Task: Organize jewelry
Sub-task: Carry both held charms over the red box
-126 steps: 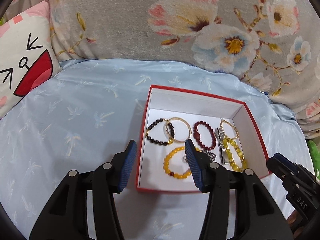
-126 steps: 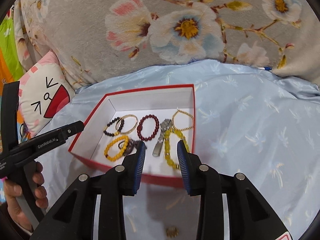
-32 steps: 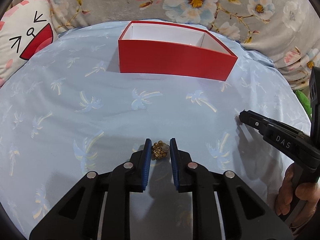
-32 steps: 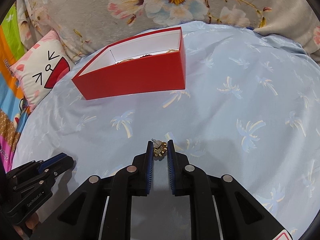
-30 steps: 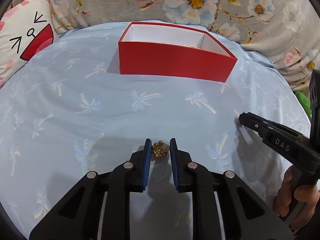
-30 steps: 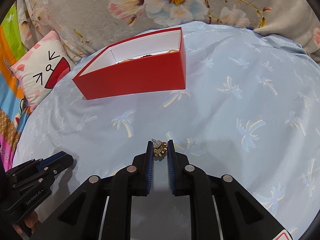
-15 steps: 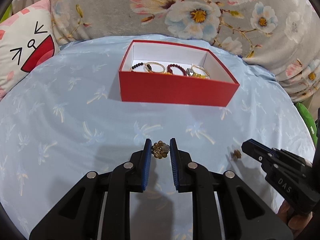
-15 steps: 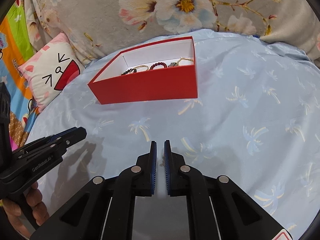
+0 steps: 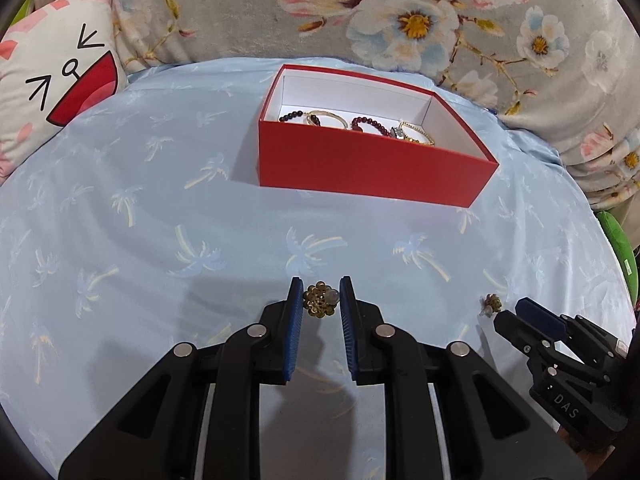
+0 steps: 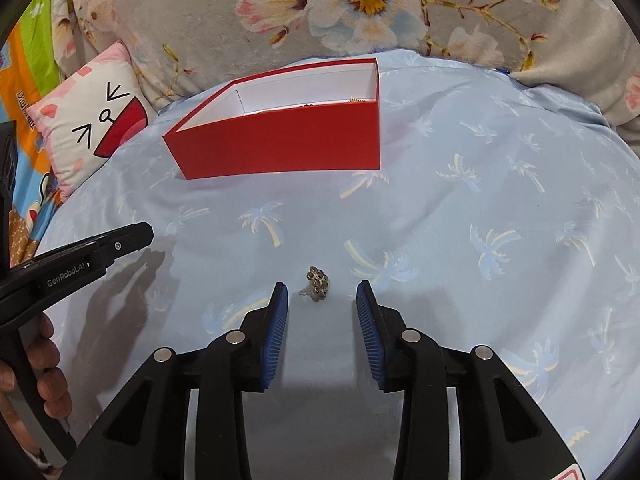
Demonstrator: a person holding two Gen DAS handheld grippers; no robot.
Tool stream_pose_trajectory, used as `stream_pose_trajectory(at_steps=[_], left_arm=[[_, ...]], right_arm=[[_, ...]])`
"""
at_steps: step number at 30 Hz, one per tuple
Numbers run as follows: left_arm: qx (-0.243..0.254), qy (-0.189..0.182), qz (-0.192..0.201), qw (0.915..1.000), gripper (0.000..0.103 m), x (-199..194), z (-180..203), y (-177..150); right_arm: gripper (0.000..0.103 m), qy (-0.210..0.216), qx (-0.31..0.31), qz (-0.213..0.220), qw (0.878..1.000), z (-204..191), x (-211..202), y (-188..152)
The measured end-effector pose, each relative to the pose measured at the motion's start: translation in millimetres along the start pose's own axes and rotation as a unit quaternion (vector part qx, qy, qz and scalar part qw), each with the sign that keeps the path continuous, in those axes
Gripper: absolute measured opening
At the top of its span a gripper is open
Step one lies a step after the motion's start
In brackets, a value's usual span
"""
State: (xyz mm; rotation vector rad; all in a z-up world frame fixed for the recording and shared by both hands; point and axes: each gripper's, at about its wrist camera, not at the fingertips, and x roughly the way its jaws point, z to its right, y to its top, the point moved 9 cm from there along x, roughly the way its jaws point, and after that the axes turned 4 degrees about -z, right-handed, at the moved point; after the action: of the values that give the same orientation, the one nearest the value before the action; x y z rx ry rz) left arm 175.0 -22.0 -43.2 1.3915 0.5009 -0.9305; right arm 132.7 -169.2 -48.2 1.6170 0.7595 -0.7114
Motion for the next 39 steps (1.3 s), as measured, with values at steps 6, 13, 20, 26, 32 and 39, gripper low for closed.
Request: stream_pose_trajectory(at_steps=[6, 13, 20, 26, 32, 39], left_arm=[[0.004, -0.004, -0.005, 1.0000, 0.018, 3.1, 5.3, -3.9], [0.009, -0.007, -0.006, 0.9999, 0.018, 4.3, 9.8, -5.4], [0.012, -0.008, -0.002, 0.9999, 0.018, 2.9, 11.6, -1.6], [0.018, -0.006, 0.012, 0.9998, 0.018, -3.8, 15.3, 20.1], [0.031, -0.002, 0.037, 0.9988, 0.018, -12.5, 23.0, 56.6], [0.048, 0.006, 0.067, 0.9966, 0.018, -16.9, 30.1, 97.5]], right_arm=[[0.033, 0.016, 0.014, -0.011, 1.000, 0.8, 10.2, 5.7], [0.013, 0.013, 0.011, -0.020, 1.000, -1.4, 19.2, 7.3], [0.012, 0.023, 0.015, -0.013, 1.000, -4.5, 13.2, 11.4], [0.012, 0.035, 0.008, 0.011, 0.999, -12.8, -3.9, 32.3], [0.012, 0.049, 0.001, 0.042, 0.998, -22.1, -19.6, 68.9], [0.012, 0.048, -0.017, 0.070, 0.996, -31.5, -25.6, 111.3]])
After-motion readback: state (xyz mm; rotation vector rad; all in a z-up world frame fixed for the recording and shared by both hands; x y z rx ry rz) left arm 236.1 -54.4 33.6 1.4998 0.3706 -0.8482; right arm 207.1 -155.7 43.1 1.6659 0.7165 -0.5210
